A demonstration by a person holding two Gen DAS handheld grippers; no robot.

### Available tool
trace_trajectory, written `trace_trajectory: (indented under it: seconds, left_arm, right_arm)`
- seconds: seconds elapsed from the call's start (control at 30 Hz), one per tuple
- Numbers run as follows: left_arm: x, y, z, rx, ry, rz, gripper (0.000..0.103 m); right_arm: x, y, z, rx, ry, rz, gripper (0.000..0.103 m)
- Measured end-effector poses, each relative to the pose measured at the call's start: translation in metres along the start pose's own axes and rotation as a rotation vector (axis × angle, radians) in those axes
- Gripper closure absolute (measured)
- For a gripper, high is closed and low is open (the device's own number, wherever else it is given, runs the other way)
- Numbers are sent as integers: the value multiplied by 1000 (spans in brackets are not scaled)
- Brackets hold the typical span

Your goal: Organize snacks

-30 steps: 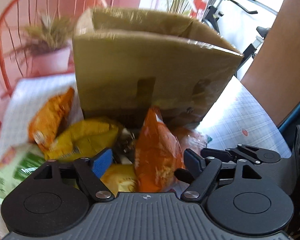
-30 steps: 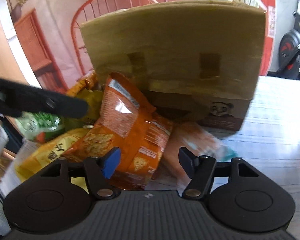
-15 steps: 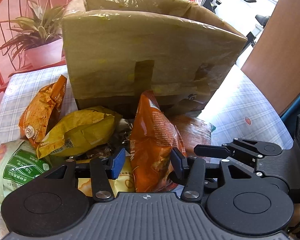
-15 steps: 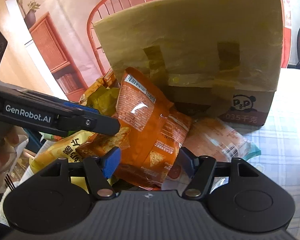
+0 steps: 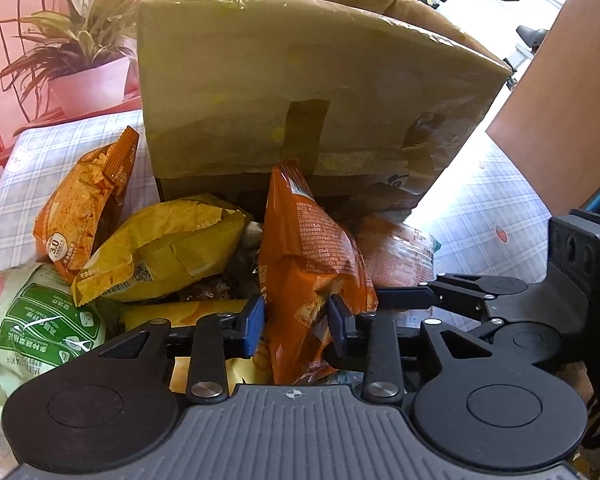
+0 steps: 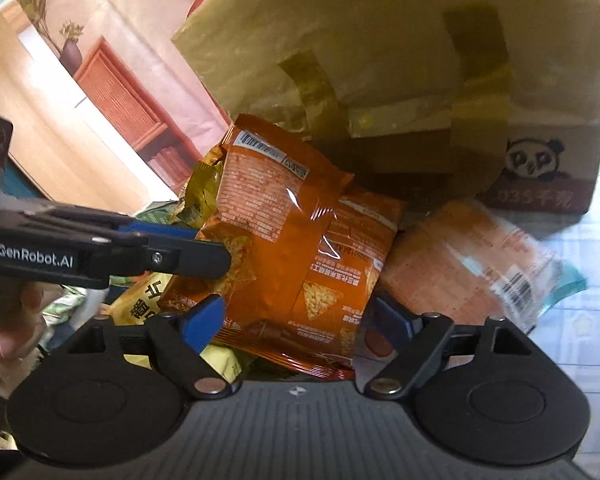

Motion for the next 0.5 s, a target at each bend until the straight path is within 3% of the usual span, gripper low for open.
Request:
trace_trajectory:
  seconds: [0.1, 0.3, 0.5]
  left_arm:
    - [2, -1, -1, -9, 3, 13, 70]
    - [3, -2, 7, -29, 8, 38, 71]
    - [-7, -6, 26, -83, 25, 22, 71]
  right_arm:
    - [-4, -1, -4, -3, -39, -39, 22]
    - [1, -8, 12, -68, 6, -41, 39]
    - [21, -19, 33, -121, 41, 41, 46]
Point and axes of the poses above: each gripper's, at about its wrist camera, not at the fingertips, and z roughly against the way its jaws point, x to its left, y to its underside, the point moved 3 cm from there along -z, roughly the way its jaws point, and after that the axes turned 12 degrees about -x, right-handed, at the moved point
